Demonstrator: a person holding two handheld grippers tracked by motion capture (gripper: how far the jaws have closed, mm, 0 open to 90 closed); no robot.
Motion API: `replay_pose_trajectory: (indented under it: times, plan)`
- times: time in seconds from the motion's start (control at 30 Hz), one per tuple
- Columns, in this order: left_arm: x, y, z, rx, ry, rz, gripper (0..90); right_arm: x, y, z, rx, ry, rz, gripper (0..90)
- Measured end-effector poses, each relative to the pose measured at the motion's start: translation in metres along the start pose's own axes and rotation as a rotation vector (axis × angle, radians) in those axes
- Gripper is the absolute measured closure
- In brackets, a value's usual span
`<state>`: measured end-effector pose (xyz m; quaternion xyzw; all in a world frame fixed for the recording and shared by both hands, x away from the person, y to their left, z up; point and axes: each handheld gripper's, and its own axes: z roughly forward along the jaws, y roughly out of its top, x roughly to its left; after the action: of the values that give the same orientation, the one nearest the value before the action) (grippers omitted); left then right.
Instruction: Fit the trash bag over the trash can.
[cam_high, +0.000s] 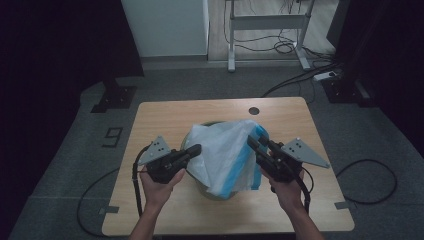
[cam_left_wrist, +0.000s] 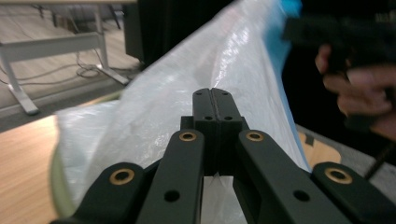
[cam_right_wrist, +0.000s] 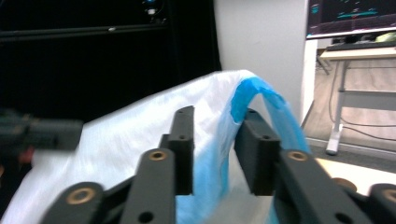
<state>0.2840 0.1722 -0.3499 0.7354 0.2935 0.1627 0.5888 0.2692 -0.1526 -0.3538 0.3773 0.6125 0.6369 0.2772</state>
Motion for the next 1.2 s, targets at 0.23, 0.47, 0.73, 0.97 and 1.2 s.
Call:
replay_pose_trajectory:
  times: [0.23,0.47,0.73,0.97,1.2]
  plan:
    - [0.015,-0.005,-0.009,-0.069,-0.026,-0.095,90.0,0.000,-0.022,-0.015,0.013,0.038,0.012,56.4]
    - [0.017,-0.009,-0.008,-0.059,-0.033,-0.111,90.0,-0.002,-0.023,-0.016,0.000,0.053,0.020,59.9]
    - [0.017,-0.011,-0.008,-0.052,-0.022,-0.104,90.0,-0.003,-0.013,-0.025,-0.035,0.049,0.025,62.2]
    - [0.018,-0.012,-0.008,-0.043,-0.024,-0.109,90.0,-0.005,-0.007,-0.026,-0.045,0.059,0.022,68.5]
    - [0.016,-0.012,-0.005,-0.028,-0.028,-0.103,90.0,-0.005,-0.003,-0.025,-0.051,0.072,0.022,70.5]
